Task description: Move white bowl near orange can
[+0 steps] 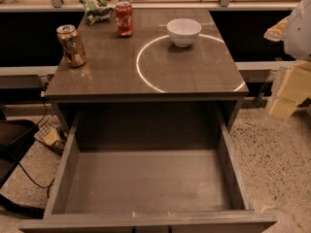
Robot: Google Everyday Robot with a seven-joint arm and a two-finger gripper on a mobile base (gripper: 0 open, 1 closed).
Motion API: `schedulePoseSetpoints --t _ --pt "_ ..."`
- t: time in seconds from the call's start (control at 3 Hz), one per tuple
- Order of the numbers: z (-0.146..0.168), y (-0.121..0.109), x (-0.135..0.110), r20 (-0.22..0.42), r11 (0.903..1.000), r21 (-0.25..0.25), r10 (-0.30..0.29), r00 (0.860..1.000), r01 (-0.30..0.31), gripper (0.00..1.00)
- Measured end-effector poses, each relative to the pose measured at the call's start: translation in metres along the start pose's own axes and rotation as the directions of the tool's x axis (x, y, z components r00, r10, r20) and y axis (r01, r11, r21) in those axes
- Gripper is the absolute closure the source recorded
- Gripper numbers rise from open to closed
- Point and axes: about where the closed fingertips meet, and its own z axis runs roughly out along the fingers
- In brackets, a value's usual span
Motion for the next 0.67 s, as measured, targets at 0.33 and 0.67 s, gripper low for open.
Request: schedulePoseSetpoints --t 0.33,0.67 --pt "-0.0001 0.0 0.0 0.0 1.0 0.0 0.0 1.0 0.0 0.0" --pt "0.0009 -0.006 -0.0007 -0.012 0.9997 0.026 0.002 1.0 -0.002 0.0"
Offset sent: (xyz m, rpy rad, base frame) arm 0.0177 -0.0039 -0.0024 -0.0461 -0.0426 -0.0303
